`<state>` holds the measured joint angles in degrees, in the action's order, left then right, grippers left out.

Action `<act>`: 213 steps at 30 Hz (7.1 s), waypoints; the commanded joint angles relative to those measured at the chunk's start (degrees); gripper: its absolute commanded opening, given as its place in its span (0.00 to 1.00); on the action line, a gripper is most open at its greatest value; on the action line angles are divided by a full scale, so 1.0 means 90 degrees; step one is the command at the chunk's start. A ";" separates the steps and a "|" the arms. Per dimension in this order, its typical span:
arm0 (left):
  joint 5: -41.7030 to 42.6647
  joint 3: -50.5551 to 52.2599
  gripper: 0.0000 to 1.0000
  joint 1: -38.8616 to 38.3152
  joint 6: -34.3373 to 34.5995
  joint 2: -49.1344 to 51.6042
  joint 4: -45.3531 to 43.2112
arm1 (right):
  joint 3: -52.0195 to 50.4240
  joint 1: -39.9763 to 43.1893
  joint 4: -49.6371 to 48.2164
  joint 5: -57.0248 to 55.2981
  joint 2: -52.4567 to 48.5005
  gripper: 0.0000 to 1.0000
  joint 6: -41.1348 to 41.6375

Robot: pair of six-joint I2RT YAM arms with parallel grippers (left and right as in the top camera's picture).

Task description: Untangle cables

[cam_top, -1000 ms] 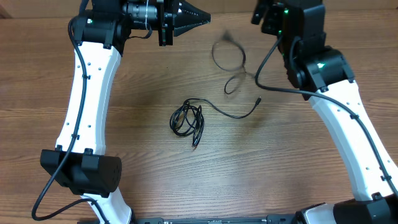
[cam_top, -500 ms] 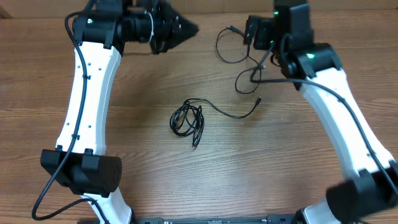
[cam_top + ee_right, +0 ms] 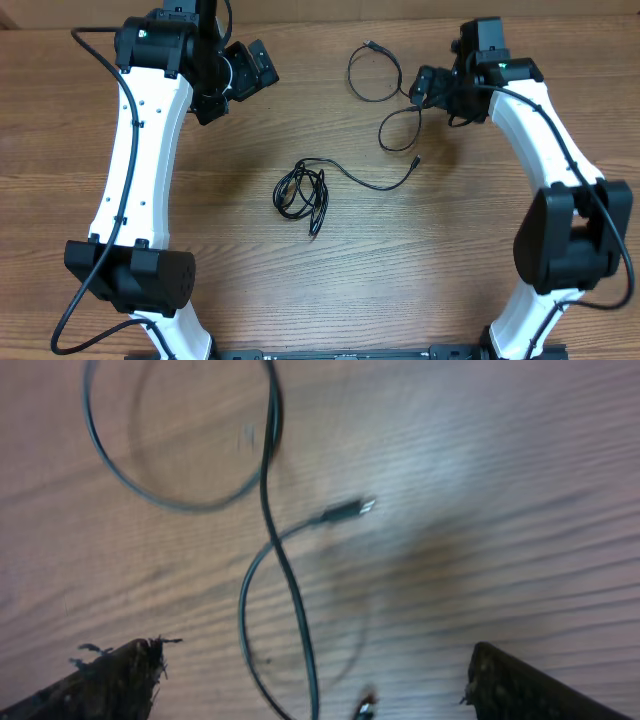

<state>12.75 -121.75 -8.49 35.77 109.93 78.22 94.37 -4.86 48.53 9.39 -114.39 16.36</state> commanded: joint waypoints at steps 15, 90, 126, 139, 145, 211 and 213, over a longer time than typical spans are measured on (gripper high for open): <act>-0.0294 -0.0066 1.00 0.0017 -0.0168 -0.0143 0.0160 | -0.0022 -0.0245 0.0075 0.0891 -0.0729 0.66 0.0087; 0.3645 -0.0066 0.80 -0.0182 0.2450 -0.0143 -0.1141 | 0.2742 -0.1209 -0.0435 0.2861 0.2482 0.04 -0.0209; -0.2093 -0.0321 0.04 0.0843 0.0593 -0.0148 0.0233 | 0.2730 -0.0738 0.0911 -0.2669 0.2302 0.04 0.0665; -0.1013 -0.2006 0.04 0.2091 0.0595 -0.0148 -0.0580 | 0.2725 -0.0707 0.0670 -0.0255 0.2288 0.39 0.0661; -0.1503 -0.1870 0.04 0.2392 0.0614 -0.0058 -0.0605 | 0.2725 -0.0707 0.0794 0.0005 0.2242 1.00 0.0661; -0.0134 -0.1766 0.88 0.3519 -0.4728 0.4131 -0.1348 | 0.2664 -0.0709 0.1484 0.0226 0.1421 1.00 0.0466; -0.0131 -0.1758 0.87 0.3519 -0.4889 0.4299 -0.1336 | 0.2664 -0.0709 0.1484 0.0362 0.1292 1.00 0.0464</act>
<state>8.25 -137.95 23.24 -4.16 145.16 66.15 118.34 -11.03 62.17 10.98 -100.42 20.95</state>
